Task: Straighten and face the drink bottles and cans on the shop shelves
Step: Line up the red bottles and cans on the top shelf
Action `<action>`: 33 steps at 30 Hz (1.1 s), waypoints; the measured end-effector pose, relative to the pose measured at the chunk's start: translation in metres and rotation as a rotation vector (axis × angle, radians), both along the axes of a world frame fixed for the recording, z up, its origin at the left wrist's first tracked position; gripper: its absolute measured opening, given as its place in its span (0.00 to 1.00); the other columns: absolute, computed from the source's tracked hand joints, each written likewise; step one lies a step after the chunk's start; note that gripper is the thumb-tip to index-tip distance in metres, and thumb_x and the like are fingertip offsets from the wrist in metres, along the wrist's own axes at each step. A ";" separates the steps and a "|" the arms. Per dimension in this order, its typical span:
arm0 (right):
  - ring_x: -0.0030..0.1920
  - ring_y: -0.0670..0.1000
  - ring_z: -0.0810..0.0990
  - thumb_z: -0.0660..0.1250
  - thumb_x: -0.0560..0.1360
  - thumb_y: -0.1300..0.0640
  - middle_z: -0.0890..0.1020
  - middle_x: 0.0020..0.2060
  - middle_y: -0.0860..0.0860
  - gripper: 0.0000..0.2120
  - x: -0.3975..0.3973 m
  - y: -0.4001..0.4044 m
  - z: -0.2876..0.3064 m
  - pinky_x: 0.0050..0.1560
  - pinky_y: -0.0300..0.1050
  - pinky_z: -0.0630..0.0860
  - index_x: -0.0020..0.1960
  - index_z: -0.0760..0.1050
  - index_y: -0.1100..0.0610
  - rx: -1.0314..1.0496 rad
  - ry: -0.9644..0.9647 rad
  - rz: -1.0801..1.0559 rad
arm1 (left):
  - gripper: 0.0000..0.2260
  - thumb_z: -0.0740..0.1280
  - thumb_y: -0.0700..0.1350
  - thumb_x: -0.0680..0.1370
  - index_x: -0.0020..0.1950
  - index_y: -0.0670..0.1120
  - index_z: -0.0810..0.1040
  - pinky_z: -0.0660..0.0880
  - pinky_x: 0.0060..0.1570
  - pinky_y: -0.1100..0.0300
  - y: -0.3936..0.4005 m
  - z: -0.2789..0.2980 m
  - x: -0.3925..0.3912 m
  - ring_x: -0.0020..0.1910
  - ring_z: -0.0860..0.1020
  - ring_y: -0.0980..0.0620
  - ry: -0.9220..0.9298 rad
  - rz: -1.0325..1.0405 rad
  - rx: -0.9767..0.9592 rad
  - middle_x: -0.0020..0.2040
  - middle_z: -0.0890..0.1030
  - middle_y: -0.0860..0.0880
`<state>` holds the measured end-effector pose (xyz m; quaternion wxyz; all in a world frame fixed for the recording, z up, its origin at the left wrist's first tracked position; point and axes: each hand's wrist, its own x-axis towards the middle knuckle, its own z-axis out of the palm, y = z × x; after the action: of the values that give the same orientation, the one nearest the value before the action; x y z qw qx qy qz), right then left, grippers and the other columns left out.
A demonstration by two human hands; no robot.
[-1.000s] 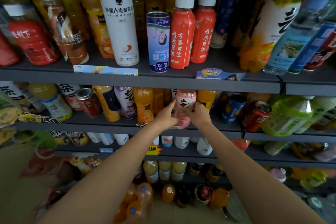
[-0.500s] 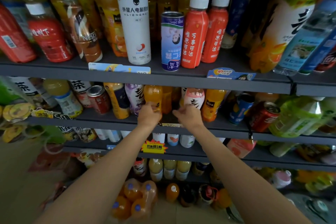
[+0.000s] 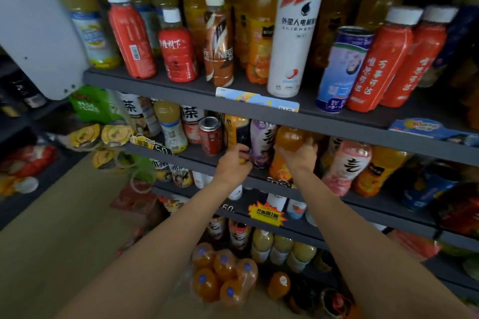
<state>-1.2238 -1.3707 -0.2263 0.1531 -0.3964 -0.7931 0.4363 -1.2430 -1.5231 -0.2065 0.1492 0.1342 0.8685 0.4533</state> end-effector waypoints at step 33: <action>0.50 0.50 0.74 0.68 0.62 0.35 0.74 0.48 0.53 0.32 0.054 -0.092 0.148 0.46 0.40 0.70 0.54 0.67 0.57 0.520 0.588 0.178 | 0.12 0.67 0.37 0.76 0.52 0.55 0.76 0.77 0.50 0.61 -0.064 0.131 -0.029 0.51 0.79 0.56 -0.138 -0.553 0.326 0.51 0.81 0.52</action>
<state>-1.1698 -1.4628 -0.0787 0.4303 -0.1323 -0.8307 0.3274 -1.2718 -1.5875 -0.0759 0.3015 0.3559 0.7032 0.5367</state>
